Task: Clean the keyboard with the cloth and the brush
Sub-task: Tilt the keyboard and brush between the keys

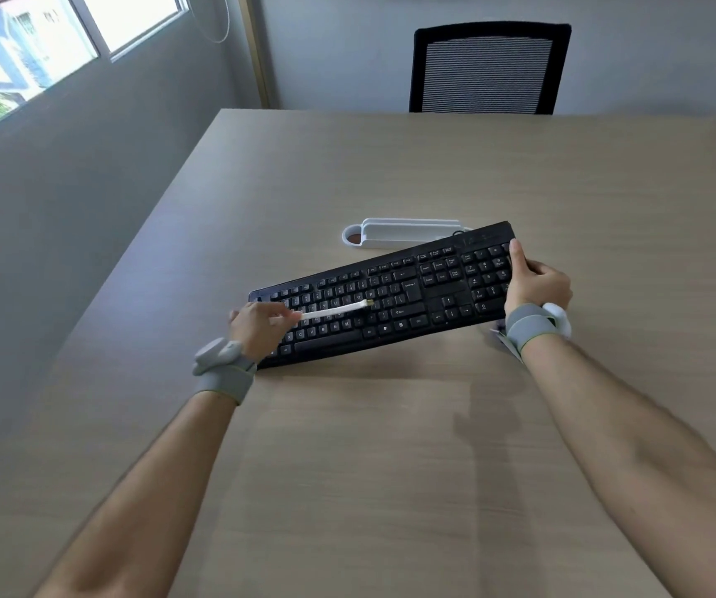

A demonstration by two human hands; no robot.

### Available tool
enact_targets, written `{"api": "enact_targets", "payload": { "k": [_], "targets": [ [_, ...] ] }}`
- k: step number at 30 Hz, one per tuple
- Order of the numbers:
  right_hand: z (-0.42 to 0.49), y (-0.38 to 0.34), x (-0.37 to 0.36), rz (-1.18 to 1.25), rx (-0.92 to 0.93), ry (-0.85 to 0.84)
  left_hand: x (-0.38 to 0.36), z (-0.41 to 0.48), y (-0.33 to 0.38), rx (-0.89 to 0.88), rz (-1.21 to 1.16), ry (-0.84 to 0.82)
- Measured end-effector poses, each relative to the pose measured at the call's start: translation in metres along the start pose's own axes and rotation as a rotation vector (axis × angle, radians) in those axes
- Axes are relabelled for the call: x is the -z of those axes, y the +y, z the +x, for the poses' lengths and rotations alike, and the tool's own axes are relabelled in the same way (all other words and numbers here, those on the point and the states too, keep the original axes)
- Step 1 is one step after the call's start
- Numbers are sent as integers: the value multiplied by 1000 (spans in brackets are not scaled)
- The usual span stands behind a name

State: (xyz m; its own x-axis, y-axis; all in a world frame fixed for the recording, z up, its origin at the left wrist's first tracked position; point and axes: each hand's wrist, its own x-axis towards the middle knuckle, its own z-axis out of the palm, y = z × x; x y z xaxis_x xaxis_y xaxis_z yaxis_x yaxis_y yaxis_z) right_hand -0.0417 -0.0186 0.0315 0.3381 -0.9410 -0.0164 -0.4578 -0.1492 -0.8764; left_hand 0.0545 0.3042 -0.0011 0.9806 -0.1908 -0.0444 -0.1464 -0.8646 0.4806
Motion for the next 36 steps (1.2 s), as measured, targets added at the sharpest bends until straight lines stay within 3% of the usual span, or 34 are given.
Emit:
{"api": "enact_targets", "payload": {
  "k": [7, 11, 14, 19, 24, 36],
  "targets": [
    [-2, 5, 2, -9, 2, -3, 29, -3, -72, 208, 226, -120],
    [-4, 3, 1, -5, 13, -11, 51, 1, -89, 285, 262, -98],
    [-3, -1, 2, -26, 18, -11, 62, 4, -81, 263, 179, -8],
    [0, -2, 2, -29, 42, -7, 41, 1, -19, 44, 22, 49],
    [-1, -1, 2, -35, 20, -12, 14, 3, 22, -56, 39, -15],
    [0, 0, -1, -16, 23, -10, 66, -1, -78, 183, 350, -1]
  ]
}}
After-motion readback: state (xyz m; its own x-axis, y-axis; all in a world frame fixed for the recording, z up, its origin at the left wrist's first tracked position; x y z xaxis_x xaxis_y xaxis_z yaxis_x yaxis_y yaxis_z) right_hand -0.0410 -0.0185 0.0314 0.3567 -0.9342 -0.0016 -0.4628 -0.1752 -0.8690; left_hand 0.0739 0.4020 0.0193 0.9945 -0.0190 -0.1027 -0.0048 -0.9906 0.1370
